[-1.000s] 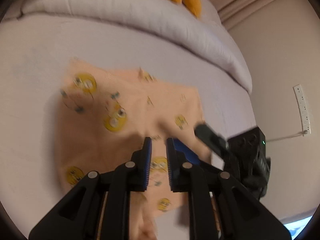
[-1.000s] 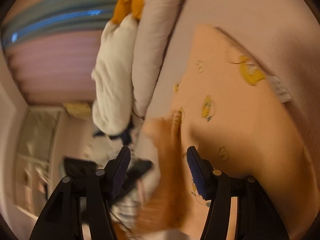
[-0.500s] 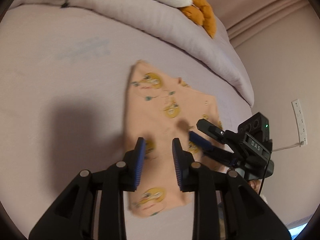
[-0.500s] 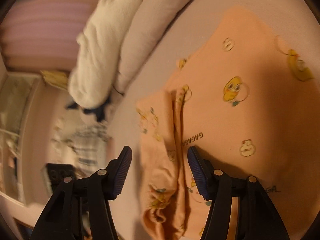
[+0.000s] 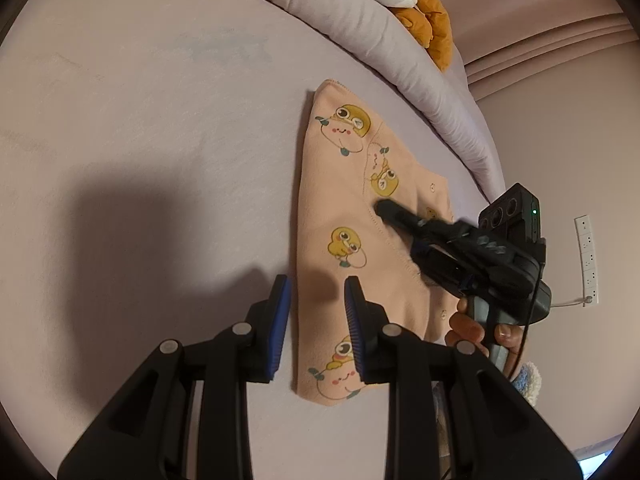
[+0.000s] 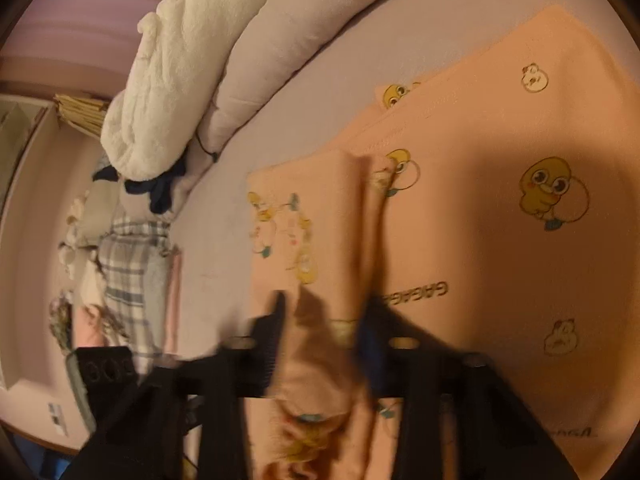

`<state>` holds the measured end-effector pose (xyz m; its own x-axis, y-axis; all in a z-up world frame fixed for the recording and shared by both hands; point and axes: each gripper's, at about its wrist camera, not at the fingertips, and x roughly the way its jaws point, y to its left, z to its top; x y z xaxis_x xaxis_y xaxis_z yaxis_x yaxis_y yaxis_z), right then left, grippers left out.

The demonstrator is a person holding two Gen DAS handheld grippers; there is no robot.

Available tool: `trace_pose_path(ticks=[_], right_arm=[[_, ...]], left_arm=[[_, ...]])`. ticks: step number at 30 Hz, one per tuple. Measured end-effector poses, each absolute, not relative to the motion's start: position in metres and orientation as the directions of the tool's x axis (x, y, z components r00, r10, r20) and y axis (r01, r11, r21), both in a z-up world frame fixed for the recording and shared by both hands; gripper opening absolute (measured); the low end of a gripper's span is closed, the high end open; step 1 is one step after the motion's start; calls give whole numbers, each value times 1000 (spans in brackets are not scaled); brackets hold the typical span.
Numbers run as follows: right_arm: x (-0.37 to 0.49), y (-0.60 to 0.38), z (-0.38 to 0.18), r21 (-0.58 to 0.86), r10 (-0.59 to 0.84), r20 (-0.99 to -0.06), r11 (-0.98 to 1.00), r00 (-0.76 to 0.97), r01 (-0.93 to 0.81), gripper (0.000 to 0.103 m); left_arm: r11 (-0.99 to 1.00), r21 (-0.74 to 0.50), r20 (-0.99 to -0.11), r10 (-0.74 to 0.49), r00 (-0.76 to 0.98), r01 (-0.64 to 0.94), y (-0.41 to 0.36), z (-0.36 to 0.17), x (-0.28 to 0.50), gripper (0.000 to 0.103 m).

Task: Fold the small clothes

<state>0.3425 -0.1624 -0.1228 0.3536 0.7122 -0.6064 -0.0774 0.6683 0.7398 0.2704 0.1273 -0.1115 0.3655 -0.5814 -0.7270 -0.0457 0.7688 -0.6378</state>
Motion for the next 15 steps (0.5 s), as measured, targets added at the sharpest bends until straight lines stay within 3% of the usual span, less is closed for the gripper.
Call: trace_pose_path(ticks=[8,10,15], right_arm=[[330,-188,-71,681,672,-567,708,477,-188,8],[330,-207,-56,652,640,-578,735,506,-185,8],[333,-255,-51,618,567,-618,778,545,-109,8]], left_arm=[[775,-631,-730,-576,367,-39,128,-109,269,27],[777,-628,-732,-580,359,-26,123,-109,269,33],[771,-637,-726,-600,336,1,103,-115,271,33]])
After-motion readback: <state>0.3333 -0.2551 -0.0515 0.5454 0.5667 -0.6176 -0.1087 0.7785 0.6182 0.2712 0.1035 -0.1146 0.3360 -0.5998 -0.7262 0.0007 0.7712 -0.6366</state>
